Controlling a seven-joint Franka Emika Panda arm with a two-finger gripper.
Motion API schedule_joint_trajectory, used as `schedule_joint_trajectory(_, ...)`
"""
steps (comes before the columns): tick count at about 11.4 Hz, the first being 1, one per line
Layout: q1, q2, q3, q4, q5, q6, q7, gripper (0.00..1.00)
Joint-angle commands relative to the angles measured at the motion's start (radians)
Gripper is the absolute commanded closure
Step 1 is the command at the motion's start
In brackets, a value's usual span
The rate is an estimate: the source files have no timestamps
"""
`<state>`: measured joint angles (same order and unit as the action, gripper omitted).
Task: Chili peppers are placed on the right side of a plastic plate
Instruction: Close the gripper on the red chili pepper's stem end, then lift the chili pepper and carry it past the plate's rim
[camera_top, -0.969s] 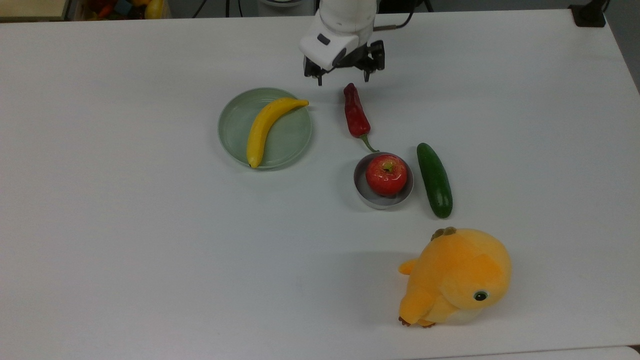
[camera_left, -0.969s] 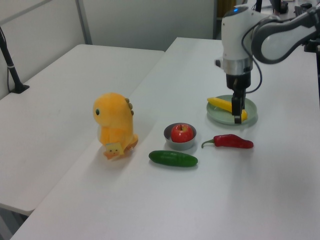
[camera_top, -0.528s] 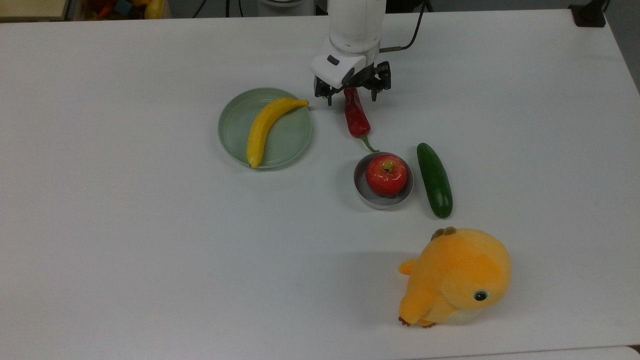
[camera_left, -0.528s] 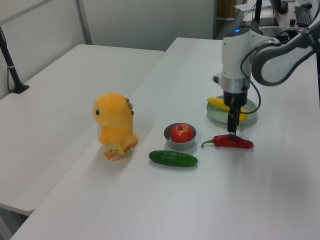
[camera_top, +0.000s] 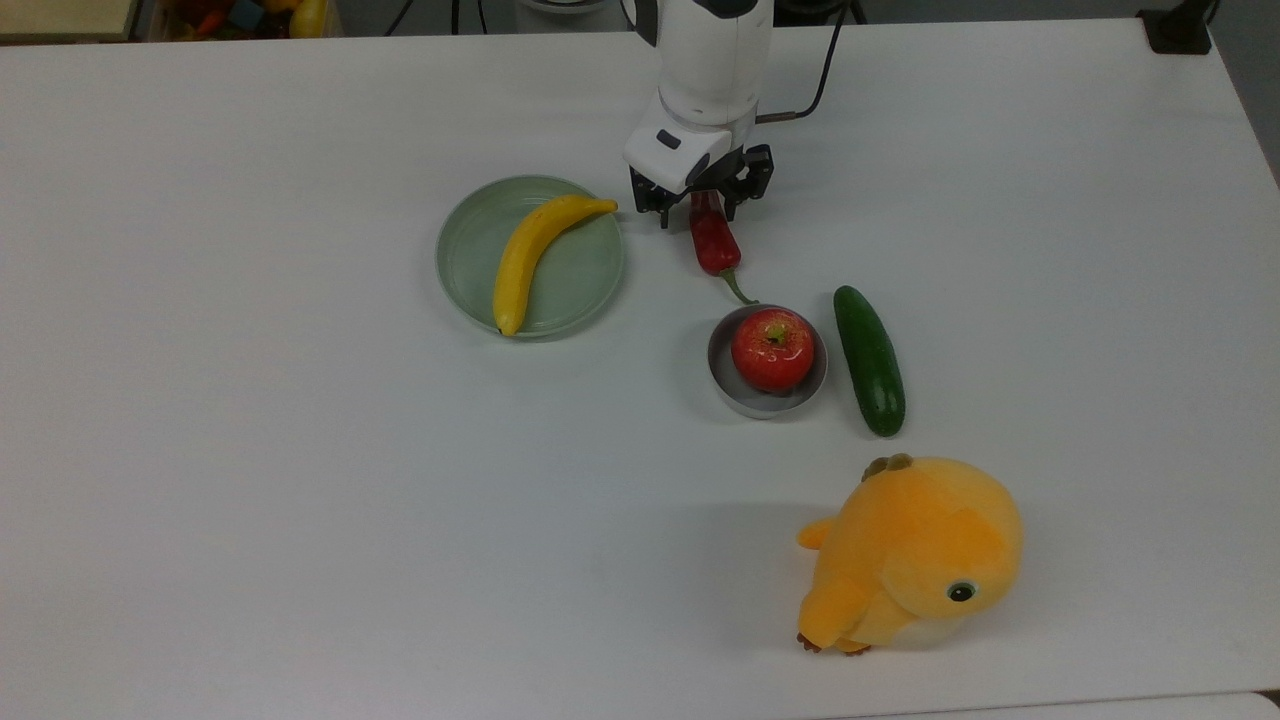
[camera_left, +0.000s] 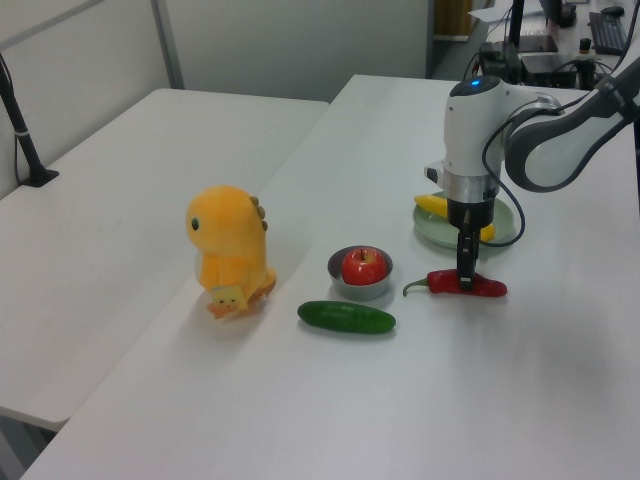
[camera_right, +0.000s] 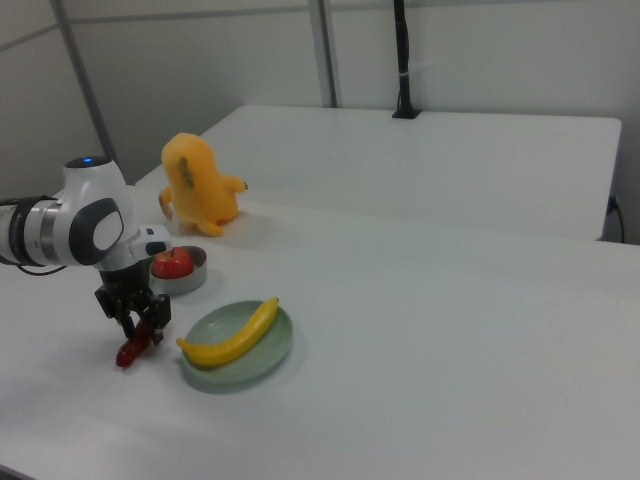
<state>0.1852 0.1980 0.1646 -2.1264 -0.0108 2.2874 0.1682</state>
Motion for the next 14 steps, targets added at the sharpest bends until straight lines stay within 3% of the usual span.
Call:
schedule_joint_trajectory(1,-0.004,-0.006,0.004,-0.014,-0.017,0.029,0.017,0.9)
schedule_joint_trajectory(4,-0.003,-0.003,0.004,-0.014,-0.017,0.027,0.013,1.0)
schedule_joint_trajectory(8,-0.013,-0.046,0.006,-0.007,-0.015,0.011,0.02,1.0)
schedule_joint_trajectory(13,-0.021,-0.124,-0.011,0.101,0.012,-0.193,0.011,1.0)
schedule_joint_trajectory(14,-0.029,-0.144,-0.017,0.136,0.052,-0.254,0.008,1.0)
